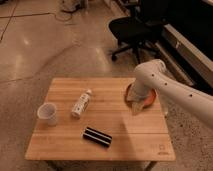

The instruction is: Place the eraser in the ceramic cup

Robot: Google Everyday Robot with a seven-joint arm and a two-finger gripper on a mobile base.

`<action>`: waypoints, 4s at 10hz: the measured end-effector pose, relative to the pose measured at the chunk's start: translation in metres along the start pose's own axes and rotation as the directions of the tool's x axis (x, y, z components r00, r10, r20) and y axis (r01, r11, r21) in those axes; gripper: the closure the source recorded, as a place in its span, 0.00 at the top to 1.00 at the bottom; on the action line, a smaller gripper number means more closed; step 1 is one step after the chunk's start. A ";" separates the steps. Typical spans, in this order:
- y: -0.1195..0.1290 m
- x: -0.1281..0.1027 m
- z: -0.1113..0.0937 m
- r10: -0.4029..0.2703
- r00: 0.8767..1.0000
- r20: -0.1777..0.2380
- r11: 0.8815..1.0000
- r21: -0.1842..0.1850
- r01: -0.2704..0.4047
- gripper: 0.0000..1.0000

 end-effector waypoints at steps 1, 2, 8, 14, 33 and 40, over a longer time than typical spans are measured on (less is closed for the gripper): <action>0.000 0.000 0.000 0.000 1.000 0.000 1.000 0.000 0.000 0.65; 0.000 0.000 0.000 0.000 1.000 0.000 1.000 0.000 0.000 0.65; 0.040 -0.023 0.014 -0.012 1.000 -0.016 1.000 0.026 0.012 0.65; 0.100 -0.080 0.076 -0.041 0.999 -0.011 0.998 -0.044 0.040 0.65; 0.099 -0.183 0.116 0.053 0.998 0.022 0.999 -0.010 -0.053 0.65; 0.086 -0.189 0.135 0.149 0.988 -0.035 0.989 0.009 -0.149 0.65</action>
